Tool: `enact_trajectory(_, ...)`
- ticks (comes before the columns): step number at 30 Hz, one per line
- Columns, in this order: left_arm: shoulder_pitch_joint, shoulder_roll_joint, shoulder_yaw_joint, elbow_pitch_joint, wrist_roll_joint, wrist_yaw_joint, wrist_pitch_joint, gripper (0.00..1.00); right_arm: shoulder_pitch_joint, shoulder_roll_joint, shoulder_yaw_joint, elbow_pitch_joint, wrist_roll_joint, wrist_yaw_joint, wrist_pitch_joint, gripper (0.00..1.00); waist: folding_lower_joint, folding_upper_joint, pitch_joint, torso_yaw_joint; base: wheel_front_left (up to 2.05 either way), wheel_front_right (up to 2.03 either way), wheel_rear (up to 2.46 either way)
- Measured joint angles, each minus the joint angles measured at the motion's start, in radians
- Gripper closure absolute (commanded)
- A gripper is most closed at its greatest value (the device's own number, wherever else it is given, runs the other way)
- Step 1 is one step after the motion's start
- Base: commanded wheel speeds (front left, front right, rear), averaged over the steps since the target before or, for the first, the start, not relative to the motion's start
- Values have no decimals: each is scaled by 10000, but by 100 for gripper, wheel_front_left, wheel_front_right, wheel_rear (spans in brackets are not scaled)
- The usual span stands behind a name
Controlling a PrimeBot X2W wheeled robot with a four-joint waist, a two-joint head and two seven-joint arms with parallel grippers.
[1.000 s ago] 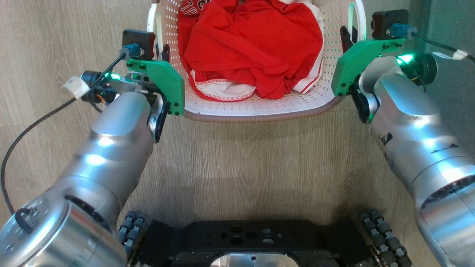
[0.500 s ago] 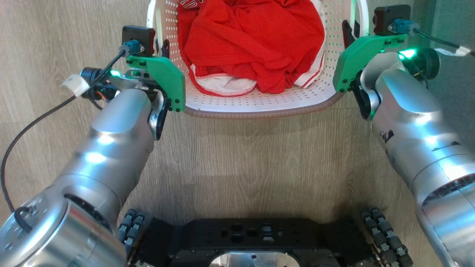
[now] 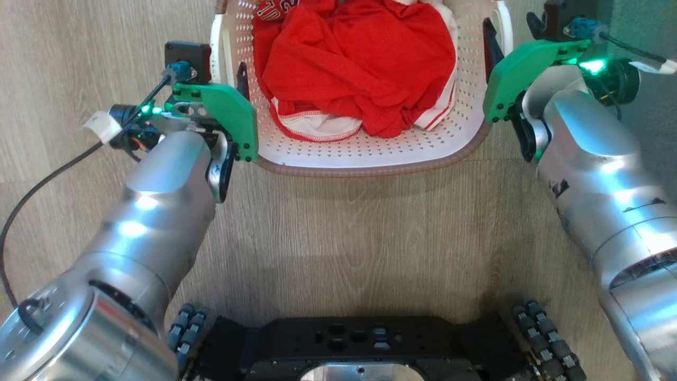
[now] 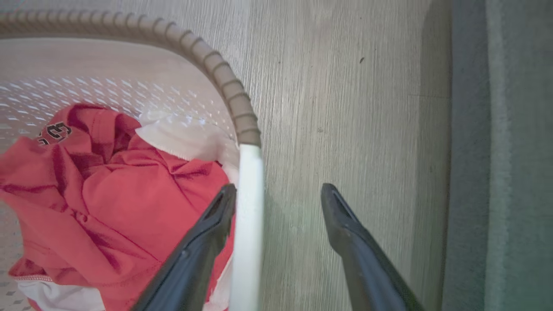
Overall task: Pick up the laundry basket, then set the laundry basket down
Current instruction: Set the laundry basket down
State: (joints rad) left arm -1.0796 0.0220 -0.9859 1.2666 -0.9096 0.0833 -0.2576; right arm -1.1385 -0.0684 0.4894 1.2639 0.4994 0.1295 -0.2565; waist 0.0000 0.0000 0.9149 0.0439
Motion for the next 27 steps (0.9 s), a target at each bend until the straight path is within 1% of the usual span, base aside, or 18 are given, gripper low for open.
enact_trajectory(6,315,69,349,-468,73,203,0,0,44,0,-422,-508,-380,0,0,0,0,0,-376,-28,0,0,0)
enact_trajectory(10,565,261,784,-1114,487,295,0,0,403,-2,-780,-1018,-623,0,-2,0,0,0,-795,-92,0,0,0)
enact_trajectory(14,1212,460,1315,-1735,993,324,2,0,1037,-2,-1137,-1570,-961,0,0,0,-1,0,-1349,-174,0,0,0)
enact_trajectory(19,2160,731,2360,-3081,1893,403,8,0,1793,0,-1799,-2522,-1440,0,0,0,-1,0,-2170,-270,0,0,0)
enact_trajectory(24,3494,752,3733,-4537,2911,387,8,0,3115,2,-2313,-3524,-1779,0,0,0,-1,1,-3188,-327,0,0,0)
enact_trajectory(27,4541,742,4548,-5300,3488,173,8,0,4051,8,-2585,-4025,-1850,0,0,0,-1,1,-3862,-338,0,0,0)
